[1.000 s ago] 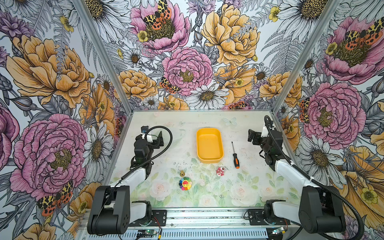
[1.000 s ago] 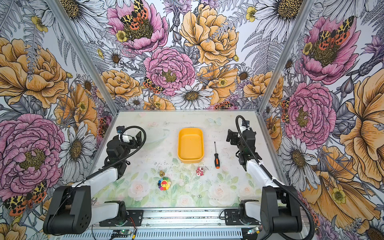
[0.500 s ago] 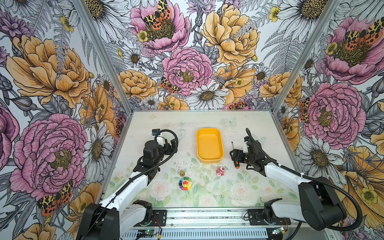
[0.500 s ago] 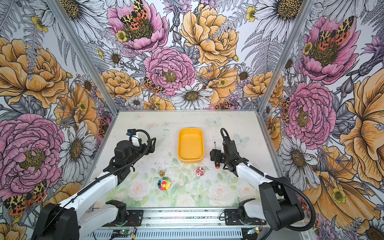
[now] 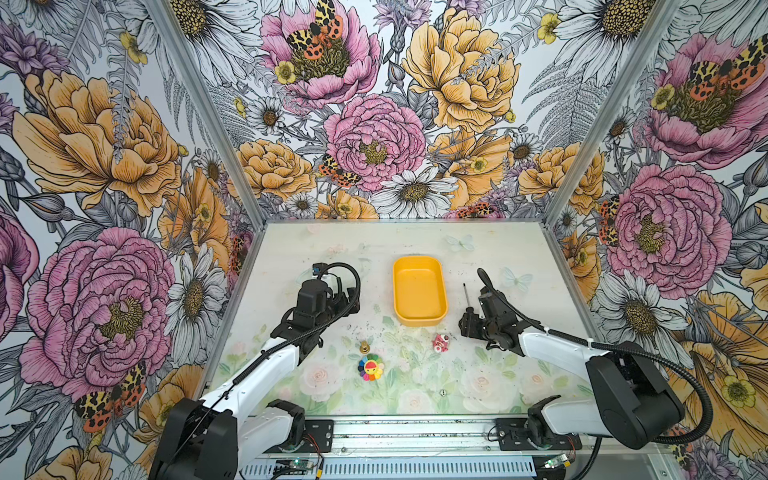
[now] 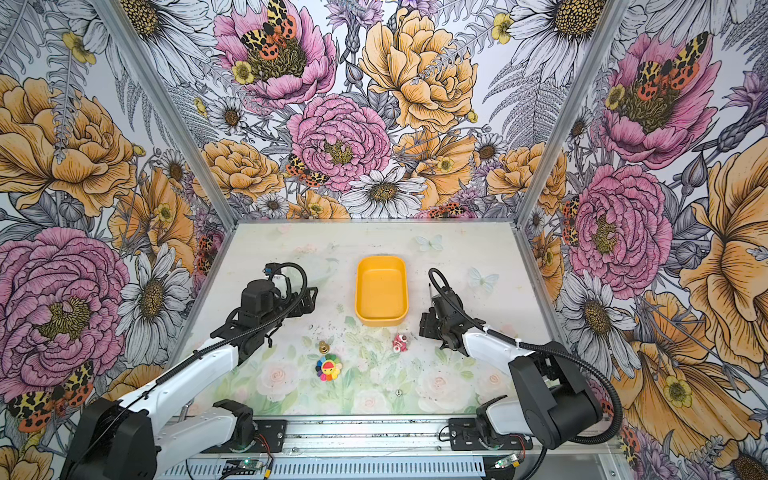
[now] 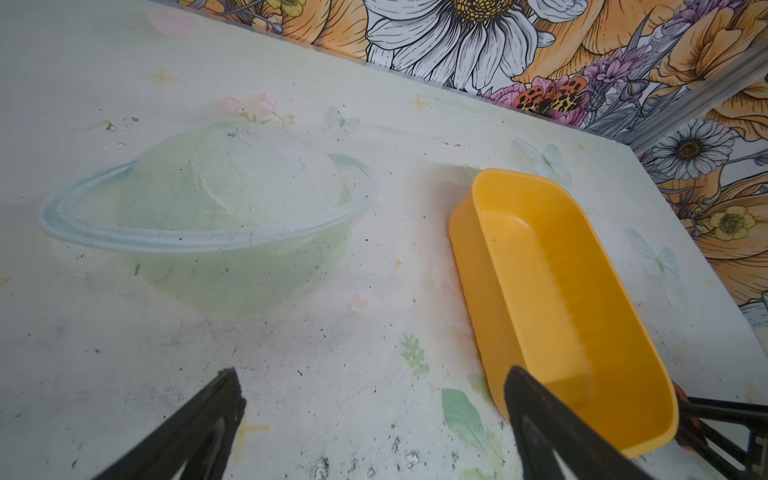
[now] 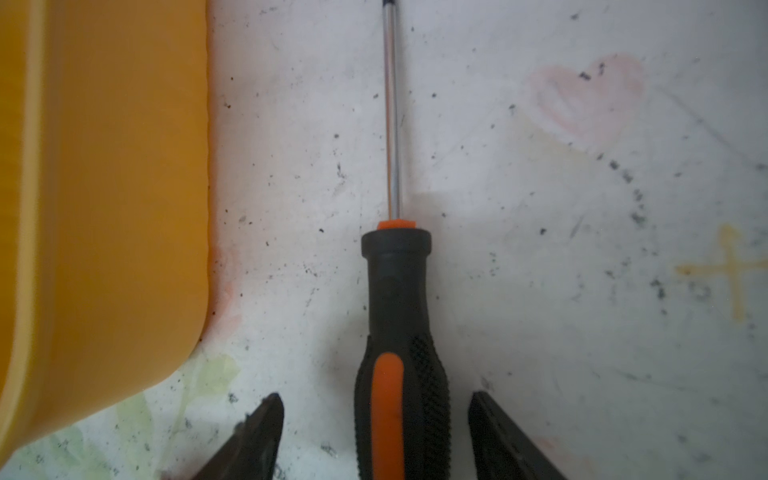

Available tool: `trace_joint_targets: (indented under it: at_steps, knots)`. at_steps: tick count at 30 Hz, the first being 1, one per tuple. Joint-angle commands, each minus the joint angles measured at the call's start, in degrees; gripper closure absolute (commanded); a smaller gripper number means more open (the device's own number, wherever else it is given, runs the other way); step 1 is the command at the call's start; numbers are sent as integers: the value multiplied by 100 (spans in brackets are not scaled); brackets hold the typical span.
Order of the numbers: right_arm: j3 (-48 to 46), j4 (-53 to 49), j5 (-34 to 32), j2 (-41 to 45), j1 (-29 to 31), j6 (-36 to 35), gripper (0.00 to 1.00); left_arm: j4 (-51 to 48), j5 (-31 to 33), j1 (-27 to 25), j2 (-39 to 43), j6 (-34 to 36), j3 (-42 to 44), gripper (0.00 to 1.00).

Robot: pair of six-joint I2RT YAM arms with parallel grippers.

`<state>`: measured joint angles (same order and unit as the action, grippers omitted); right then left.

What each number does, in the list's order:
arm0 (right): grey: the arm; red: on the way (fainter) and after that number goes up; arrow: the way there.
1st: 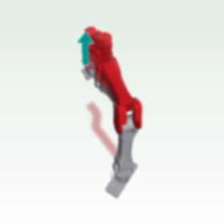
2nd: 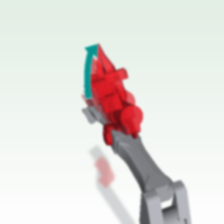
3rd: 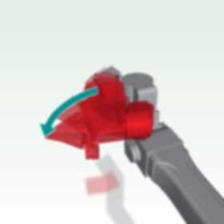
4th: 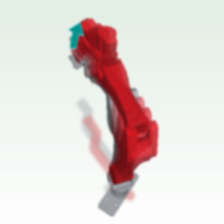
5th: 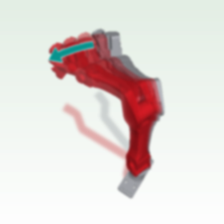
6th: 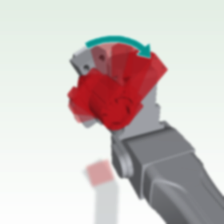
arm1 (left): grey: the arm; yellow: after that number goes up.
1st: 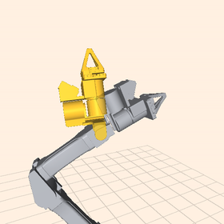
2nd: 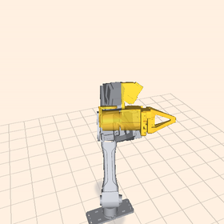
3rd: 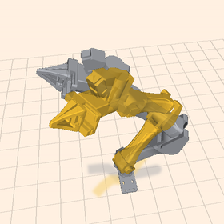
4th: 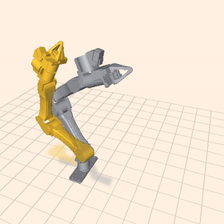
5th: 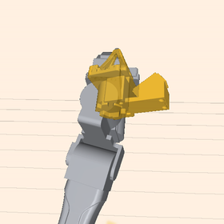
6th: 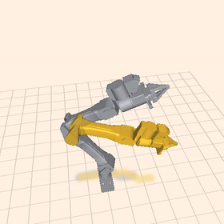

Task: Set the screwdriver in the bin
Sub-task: 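Reach the right gripper forward down over the orange-black screwdriver handle, then close the right gripper on the screwdriver handle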

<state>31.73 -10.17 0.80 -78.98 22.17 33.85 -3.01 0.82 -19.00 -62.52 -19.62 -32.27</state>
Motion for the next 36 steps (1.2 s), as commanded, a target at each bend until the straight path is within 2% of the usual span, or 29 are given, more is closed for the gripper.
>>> trace_joint_targets:
  at_steps: [1,18,30,32,36]
  knots:
    - [390,-490,-285,-214,41,57,32,-231,129,-60,-34,-59,-191,1]
    - [1572,-1965,-472,-1086,41,-477,48,-455,164,-138,-281,-62,-429,1]
    - [1623,-2225,-563,-1327,41,-716,49,-544,217,-210,-495,-47,-594,1]
    - [1687,-2281,-526,-1386,41,-738,53,-559,220,-226,-545,-46,-634,1]
    - [1796,-2369,-419,-1483,41,-734,70,-596,266,-286,-608,-26,-700,1]
